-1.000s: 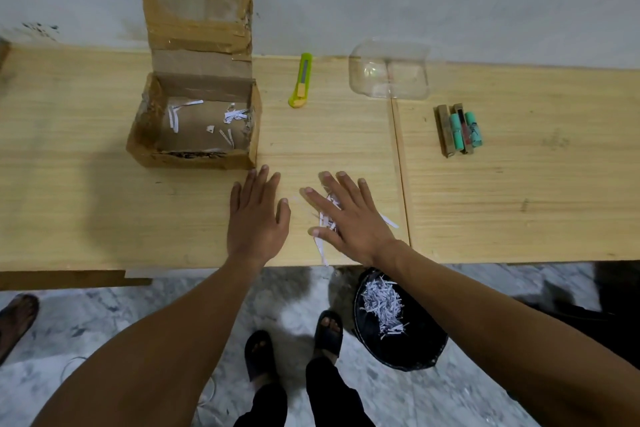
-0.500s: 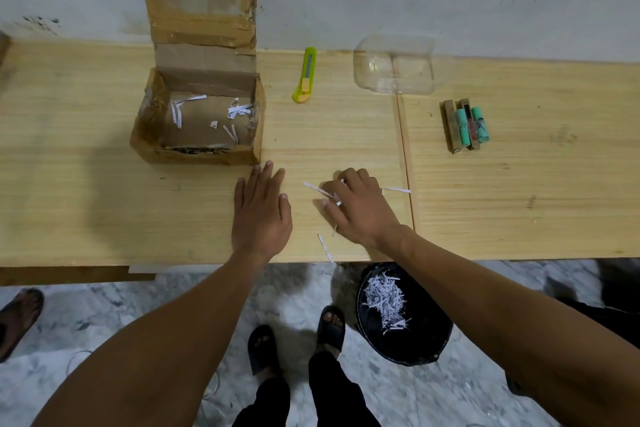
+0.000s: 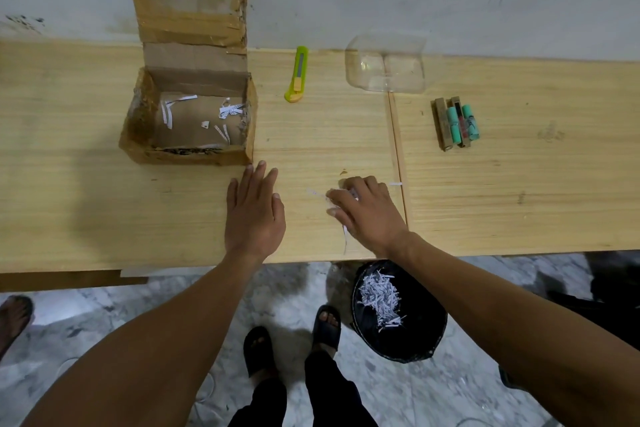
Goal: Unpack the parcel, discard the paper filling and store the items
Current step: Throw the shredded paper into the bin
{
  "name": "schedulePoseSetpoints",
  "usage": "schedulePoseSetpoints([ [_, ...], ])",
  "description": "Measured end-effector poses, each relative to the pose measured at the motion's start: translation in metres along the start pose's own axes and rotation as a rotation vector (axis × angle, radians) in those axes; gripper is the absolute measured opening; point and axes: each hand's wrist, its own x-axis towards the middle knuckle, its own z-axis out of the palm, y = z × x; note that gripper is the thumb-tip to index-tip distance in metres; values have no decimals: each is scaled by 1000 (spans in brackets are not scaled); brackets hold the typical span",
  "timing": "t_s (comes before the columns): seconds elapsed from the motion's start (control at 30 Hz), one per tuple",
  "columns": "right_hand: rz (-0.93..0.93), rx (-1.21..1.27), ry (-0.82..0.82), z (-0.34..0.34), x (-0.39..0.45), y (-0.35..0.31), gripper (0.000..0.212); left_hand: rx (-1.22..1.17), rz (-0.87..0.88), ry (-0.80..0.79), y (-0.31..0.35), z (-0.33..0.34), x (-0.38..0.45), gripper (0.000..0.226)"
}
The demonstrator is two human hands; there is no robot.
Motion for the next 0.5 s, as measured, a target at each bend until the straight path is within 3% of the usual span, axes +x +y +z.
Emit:
schedulePoseSetpoints([
  [0.2, -82, -5, 116, 3, 3, 1, 13, 9, 0, 16, 0, 1, -1, 49],
  [0.37, -85, 26, 108, -9, 10, 2, 12, 14, -6, 18, 0, 1, 0, 51],
  [0.5, -50, 98, 99, -25, 10, 1, 24, 18, -3, 9, 0, 0, -1, 50],
])
